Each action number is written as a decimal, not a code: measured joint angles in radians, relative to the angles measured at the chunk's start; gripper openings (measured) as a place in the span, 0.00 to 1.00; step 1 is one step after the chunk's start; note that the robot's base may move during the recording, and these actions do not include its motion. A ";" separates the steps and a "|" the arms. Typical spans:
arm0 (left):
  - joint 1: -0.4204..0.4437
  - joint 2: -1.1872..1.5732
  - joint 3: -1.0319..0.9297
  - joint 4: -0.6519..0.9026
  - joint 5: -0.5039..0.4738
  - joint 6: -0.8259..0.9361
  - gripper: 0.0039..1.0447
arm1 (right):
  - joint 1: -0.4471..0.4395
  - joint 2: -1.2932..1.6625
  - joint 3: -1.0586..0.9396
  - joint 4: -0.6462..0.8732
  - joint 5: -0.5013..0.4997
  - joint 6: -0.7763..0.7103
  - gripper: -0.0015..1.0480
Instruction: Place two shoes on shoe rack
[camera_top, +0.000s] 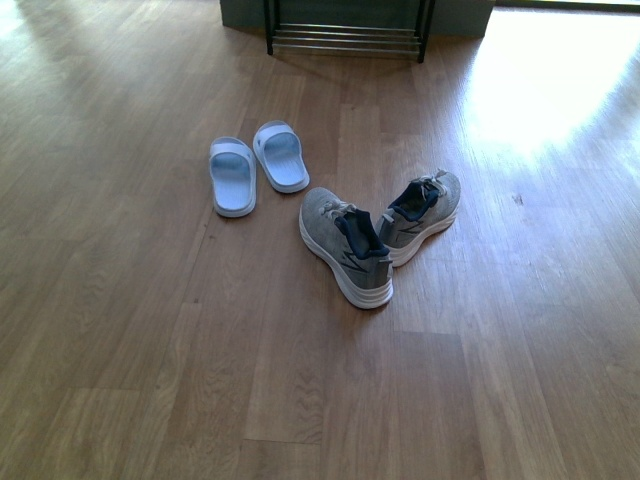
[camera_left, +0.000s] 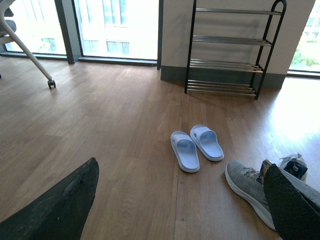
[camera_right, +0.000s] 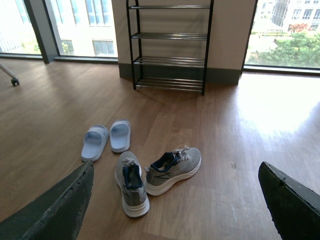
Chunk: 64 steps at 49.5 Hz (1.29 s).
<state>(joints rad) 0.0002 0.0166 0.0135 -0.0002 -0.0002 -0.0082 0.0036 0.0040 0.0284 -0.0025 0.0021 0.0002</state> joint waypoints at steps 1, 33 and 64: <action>0.000 0.000 0.000 0.000 0.000 0.000 0.91 | 0.000 0.000 0.000 0.000 0.000 0.000 0.91; 0.000 0.000 0.000 0.000 0.000 0.000 0.91 | 0.000 0.000 0.000 0.000 0.000 0.000 0.91; 0.000 0.000 0.000 0.000 0.000 0.000 0.91 | 0.000 0.000 0.000 0.000 0.000 0.000 0.91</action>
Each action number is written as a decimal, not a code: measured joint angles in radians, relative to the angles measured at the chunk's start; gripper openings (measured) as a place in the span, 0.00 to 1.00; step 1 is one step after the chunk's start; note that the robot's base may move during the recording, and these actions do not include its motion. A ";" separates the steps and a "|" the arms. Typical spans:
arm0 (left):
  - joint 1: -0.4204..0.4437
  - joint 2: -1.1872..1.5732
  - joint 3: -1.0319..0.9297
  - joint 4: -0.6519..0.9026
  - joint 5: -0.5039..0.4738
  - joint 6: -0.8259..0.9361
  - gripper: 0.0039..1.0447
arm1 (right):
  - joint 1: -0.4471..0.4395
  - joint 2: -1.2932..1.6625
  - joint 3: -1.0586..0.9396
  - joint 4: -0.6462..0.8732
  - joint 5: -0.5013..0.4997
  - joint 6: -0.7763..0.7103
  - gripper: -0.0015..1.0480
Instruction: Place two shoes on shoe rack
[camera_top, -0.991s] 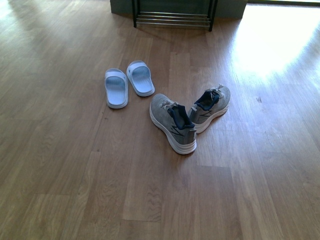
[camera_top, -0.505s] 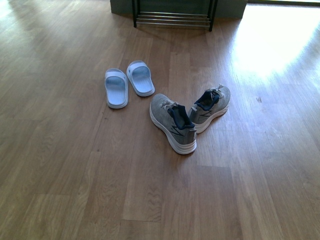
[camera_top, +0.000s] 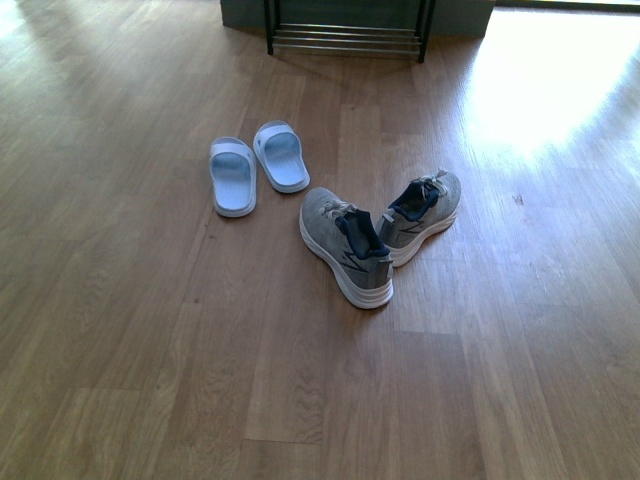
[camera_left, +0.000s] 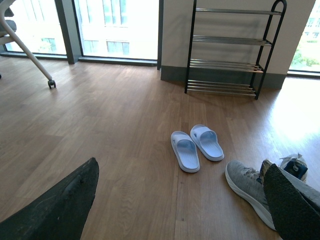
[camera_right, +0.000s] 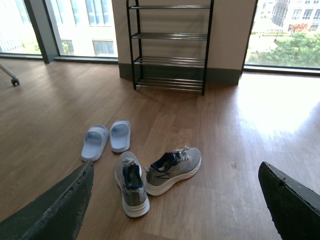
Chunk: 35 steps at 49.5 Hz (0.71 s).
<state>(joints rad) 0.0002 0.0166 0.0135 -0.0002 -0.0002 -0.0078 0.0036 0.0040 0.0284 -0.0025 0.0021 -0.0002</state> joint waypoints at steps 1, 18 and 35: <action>0.000 0.000 0.000 0.000 0.000 0.000 0.91 | 0.000 0.000 0.000 0.000 0.000 0.000 0.91; 0.000 0.000 0.000 0.000 0.000 0.000 0.91 | 0.000 0.000 0.000 0.000 0.000 0.000 0.91; 0.000 0.000 0.000 0.000 0.000 0.000 0.91 | 0.000 0.000 0.000 0.000 0.000 0.000 0.91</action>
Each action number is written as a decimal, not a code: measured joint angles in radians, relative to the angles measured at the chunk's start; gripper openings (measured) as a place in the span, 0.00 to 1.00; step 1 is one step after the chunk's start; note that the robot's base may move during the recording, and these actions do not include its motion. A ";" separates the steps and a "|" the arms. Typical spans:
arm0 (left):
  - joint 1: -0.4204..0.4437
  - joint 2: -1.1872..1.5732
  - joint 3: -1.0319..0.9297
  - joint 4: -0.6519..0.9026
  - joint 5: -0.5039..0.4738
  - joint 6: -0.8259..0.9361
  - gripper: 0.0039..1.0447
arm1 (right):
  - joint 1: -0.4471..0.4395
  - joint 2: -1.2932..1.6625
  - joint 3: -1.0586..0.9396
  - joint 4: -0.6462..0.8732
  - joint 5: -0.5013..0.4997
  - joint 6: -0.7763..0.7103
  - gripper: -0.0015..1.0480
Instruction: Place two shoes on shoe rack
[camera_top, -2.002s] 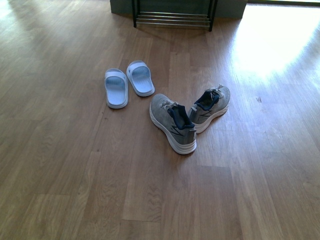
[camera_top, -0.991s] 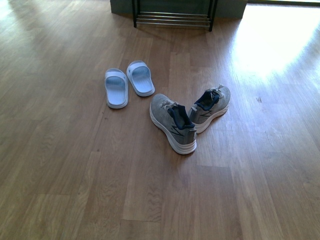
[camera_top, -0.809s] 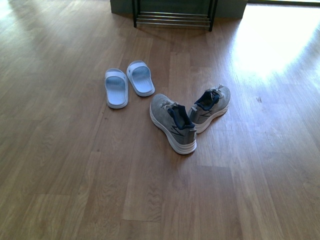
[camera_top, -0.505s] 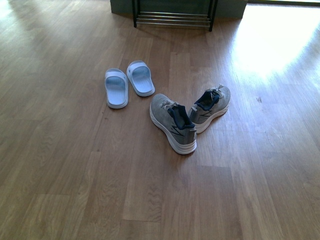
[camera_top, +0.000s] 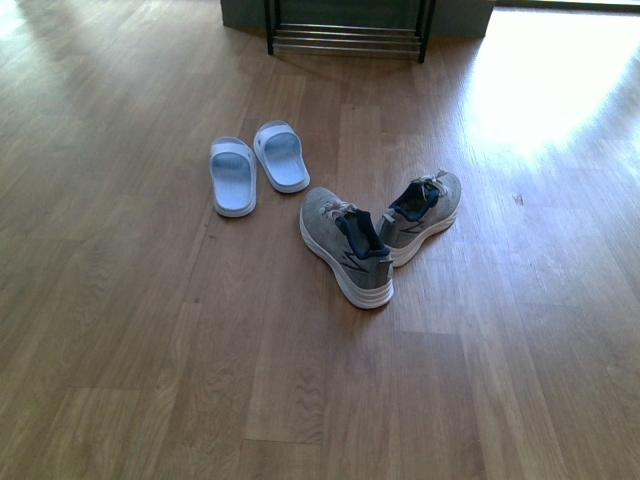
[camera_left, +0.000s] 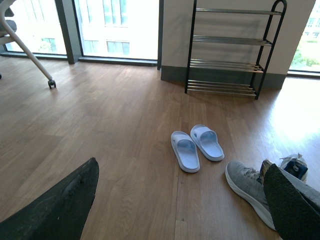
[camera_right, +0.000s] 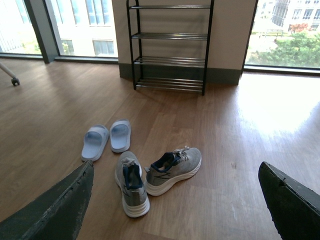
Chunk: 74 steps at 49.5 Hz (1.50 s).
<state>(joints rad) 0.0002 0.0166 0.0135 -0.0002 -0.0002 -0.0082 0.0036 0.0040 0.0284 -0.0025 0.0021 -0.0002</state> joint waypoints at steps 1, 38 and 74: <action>0.000 0.000 0.000 0.000 0.000 0.000 0.91 | 0.000 0.000 0.000 0.000 0.000 0.000 0.91; 0.000 0.000 0.000 0.000 0.000 0.000 0.91 | 0.000 0.000 0.000 0.000 0.000 0.000 0.91; 0.000 0.000 0.000 0.000 0.000 0.000 0.91 | 0.000 0.000 0.000 0.000 0.000 0.000 0.91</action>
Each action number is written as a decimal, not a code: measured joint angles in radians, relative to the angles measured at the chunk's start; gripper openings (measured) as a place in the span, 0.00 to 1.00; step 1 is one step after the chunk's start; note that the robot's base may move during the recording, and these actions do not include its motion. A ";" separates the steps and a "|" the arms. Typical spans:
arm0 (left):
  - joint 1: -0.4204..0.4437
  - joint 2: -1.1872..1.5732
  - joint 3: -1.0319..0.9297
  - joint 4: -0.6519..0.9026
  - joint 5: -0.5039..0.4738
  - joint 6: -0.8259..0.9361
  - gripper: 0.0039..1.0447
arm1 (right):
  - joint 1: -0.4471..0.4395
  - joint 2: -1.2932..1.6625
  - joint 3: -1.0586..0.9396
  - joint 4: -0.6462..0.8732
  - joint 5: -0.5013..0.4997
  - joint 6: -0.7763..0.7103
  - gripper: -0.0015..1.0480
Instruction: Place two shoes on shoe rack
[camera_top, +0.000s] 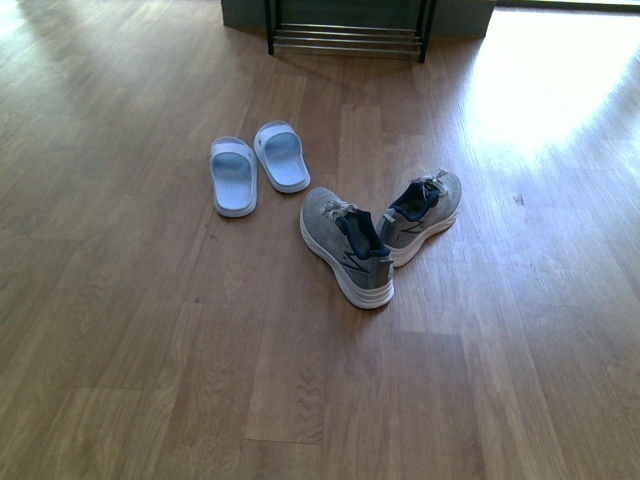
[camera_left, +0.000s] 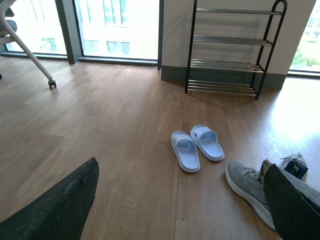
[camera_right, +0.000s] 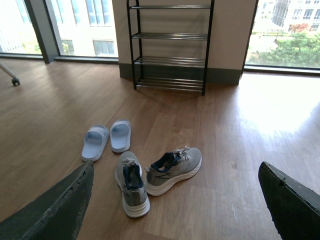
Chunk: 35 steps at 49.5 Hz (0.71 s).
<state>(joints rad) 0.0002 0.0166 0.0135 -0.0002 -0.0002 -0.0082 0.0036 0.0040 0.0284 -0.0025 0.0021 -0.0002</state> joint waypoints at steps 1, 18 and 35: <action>0.000 0.000 0.000 0.000 0.000 0.000 0.91 | 0.000 0.000 0.000 0.000 0.000 0.000 0.91; 0.000 0.000 0.000 0.000 0.000 0.000 0.91 | 0.000 0.000 0.000 0.000 0.000 0.000 0.91; 0.000 0.000 0.000 0.000 0.000 0.000 0.91 | 0.000 0.000 0.000 0.000 0.000 0.000 0.91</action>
<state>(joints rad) 0.0002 0.0166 0.0135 -0.0002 -0.0002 -0.0078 0.0036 0.0036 0.0284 -0.0025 0.0021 -0.0002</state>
